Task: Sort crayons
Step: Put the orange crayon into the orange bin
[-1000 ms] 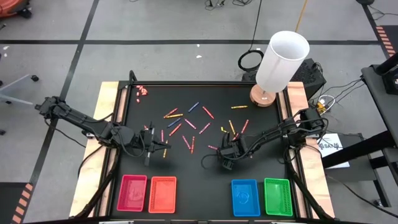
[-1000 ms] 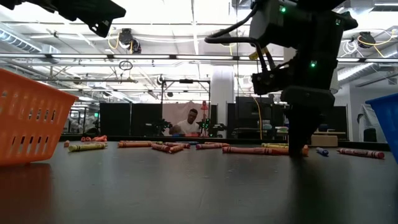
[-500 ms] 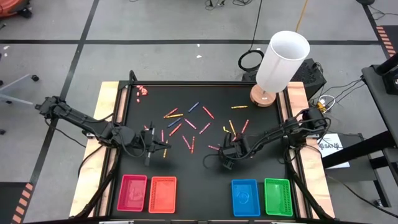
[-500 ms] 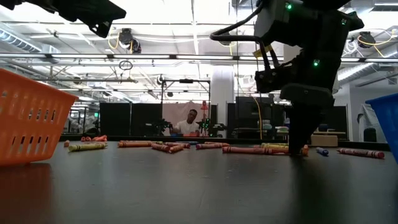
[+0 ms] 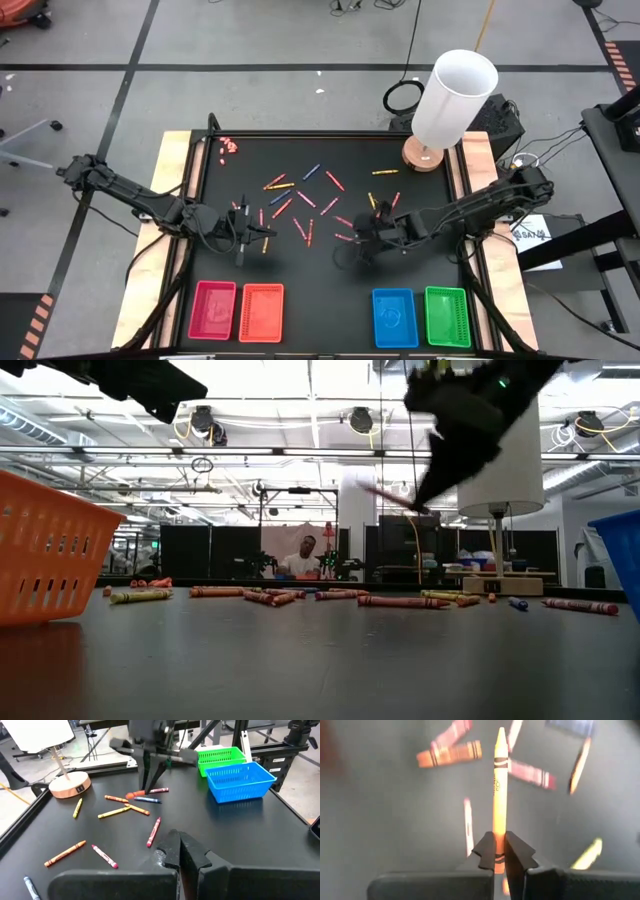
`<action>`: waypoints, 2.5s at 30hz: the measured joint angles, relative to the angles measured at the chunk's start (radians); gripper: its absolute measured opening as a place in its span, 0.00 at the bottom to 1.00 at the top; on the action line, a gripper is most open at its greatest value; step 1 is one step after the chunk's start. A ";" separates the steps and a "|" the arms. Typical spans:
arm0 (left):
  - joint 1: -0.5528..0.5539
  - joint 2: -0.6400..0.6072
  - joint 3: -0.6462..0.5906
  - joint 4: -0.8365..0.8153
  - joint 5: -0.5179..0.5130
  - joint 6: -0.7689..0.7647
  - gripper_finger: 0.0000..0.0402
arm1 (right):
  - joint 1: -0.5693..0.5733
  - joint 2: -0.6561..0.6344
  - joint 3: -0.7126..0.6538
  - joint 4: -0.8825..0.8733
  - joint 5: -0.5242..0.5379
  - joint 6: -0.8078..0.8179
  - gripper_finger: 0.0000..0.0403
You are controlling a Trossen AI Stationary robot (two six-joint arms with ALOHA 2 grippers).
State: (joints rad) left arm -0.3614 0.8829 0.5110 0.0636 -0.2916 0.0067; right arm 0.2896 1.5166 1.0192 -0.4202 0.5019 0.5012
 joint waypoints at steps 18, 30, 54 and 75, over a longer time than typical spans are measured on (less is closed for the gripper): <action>0.000 0.000 0.000 0.004 -0.001 0.000 0.00 | -0.005 0.171 0.001 0.641 -0.011 -0.362 0.00; 0.000 0.000 0.000 0.003 -0.001 -0.001 0.00 | -0.047 0.351 0.002 0.889 -0.188 -0.358 0.00; 0.000 0.000 0.000 0.001 0.000 -0.001 0.00 | -0.071 0.391 -0.275 1.561 -0.272 -0.417 0.00; 0.000 0.000 0.000 0.003 0.000 0.000 0.00 | -0.072 0.387 -0.279 1.561 -0.272 -0.662 0.00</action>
State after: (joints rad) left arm -0.3614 0.8833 0.5110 0.0666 -0.2920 0.0067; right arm 0.2173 1.9036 0.7406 1.1408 0.2302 -0.1607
